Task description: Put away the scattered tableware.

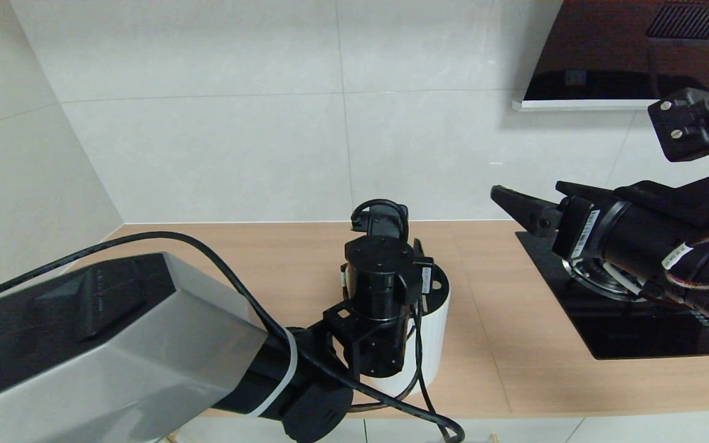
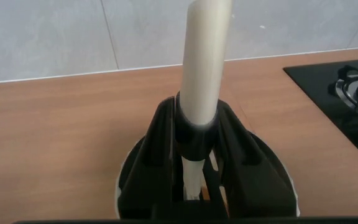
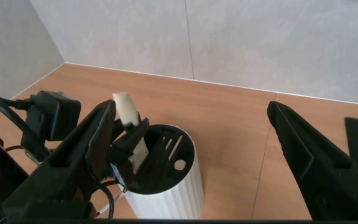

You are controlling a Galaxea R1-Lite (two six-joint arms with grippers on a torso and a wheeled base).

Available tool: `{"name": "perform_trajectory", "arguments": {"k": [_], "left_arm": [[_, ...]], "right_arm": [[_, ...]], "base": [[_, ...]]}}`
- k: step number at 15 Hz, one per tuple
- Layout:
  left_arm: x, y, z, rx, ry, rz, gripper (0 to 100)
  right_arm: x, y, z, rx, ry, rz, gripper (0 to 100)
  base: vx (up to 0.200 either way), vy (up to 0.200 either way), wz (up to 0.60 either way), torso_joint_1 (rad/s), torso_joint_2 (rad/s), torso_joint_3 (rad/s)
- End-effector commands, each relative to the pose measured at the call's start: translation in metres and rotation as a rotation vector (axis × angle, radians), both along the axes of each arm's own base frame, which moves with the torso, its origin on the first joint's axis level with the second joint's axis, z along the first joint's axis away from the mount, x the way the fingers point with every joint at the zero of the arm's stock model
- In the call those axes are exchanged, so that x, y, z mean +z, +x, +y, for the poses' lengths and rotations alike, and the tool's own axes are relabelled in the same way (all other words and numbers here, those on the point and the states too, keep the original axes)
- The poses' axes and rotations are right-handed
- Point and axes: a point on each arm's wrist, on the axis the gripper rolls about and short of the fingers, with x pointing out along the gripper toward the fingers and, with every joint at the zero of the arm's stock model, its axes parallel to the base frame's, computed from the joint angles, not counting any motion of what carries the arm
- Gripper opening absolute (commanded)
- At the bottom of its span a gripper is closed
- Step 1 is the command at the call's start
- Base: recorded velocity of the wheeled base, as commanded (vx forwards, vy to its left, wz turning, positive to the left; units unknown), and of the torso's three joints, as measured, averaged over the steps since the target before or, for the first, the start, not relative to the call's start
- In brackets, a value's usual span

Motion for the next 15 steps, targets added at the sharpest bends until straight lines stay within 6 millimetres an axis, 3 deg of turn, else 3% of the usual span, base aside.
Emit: {"name": "perform_trajectory", "arguments": {"k": [1, 8, 10, 11, 12, 13, 15], "left_arm": [[0.001, 0.0, 0.0, -0.001, -0.002, -0.002, 100], [0.01, -0.001, 0.002, 0.002, -0.029, -0.026, 100], [0.033, -0.005, 0.01, 0.007, -0.08, -0.07, 100], [0.062, -0.01, 0.023, 0.018, -0.134, -0.117, 100], [0.076, -0.013, 0.033, 0.027, -0.154, -0.14, 100], [0.107, -0.022, 0.058, 0.036, -0.201, -0.194, 100], [0.135, -0.036, 0.083, 0.013, -0.224, -0.24, 100]], "right_arm": [[-0.001, 0.0, 0.001, 0.002, -0.001, 0.002, 100], [0.0, 0.0, 0.0, 0.002, 0.0, 0.001, 100], [0.0, -0.001, 0.0, 0.001, 0.001, 0.0, 100], [0.0, -0.001, 0.0, 0.001, 0.002, -0.001, 100], [0.001, -0.001, 0.0, -0.001, 0.003, -0.002, 100], [0.005, -0.003, -0.005, -0.01, 0.014, -0.018, 100], [0.02, -0.013, -0.017, -0.023, 0.048, -0.068, 100]], "base": [[0.0, 0.0, 0.0, 0.0, 0.0, 0.0], [0.0, 0.0, 0.0, 0.0, 0.0, 0.0], [0.0, 0.0, 0.0, 0.0, 0.0, 0.0], [0.0, 0.0, 0.0, 0.0, 0.0, 0.0], [0.0, 0.0, 0.0, 0.0, 0.0, 0.0], [0.0, 0.0, 0.0, 0.0, 0.0, 0.0], [0.0, 0.0, 0.0, 0.0, 0.0, 0.0]]}}
